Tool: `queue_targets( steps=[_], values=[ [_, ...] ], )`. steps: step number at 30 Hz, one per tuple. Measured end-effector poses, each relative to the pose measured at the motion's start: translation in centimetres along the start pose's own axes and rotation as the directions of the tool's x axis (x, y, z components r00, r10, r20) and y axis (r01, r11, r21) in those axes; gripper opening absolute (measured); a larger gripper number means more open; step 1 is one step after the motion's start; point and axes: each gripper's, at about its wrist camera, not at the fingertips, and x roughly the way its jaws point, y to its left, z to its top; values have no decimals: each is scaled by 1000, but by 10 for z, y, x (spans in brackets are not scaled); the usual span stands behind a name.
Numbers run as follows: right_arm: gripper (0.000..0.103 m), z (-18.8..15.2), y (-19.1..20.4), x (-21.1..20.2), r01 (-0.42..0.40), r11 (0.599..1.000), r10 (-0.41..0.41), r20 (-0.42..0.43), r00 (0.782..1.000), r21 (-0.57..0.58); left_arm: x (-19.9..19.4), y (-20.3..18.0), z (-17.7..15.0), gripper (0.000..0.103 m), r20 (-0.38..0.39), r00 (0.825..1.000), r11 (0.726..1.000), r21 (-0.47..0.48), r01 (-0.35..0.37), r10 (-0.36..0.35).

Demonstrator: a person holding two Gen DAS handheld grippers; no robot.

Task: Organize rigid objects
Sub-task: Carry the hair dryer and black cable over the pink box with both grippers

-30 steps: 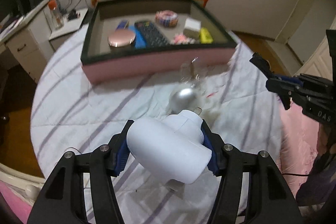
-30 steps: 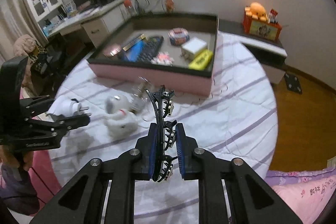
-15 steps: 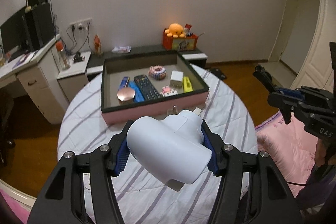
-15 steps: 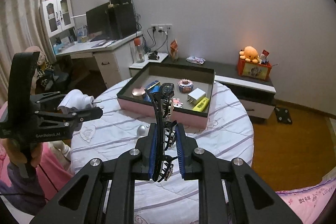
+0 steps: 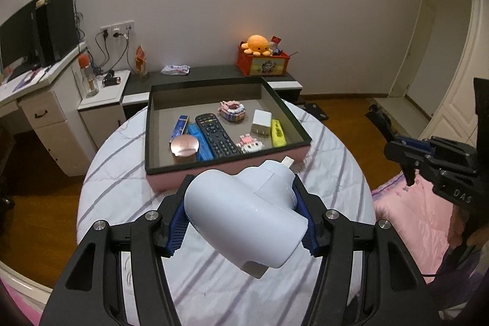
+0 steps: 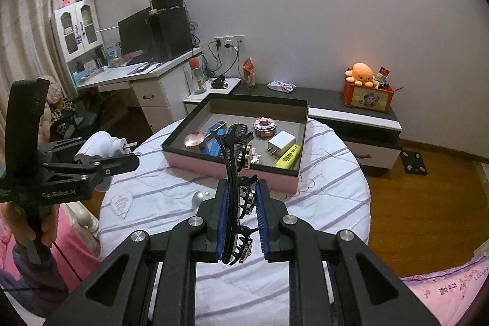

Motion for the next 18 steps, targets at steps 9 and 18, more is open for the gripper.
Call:
queue_targets(
  steps=[9, 18],
  values=[
    [17, 36, -28, 92, -42, 999, 44, -86, 995, 22, 80, 28, 50, 60, -22, 999, 999, 8, 37, -37],
    [17, 48, -47, 165, -78, 996, 84, -157, 984, 41, 157, 50, 70, 60, -118, 991, 998, 10, 66, -64]
  ],
)
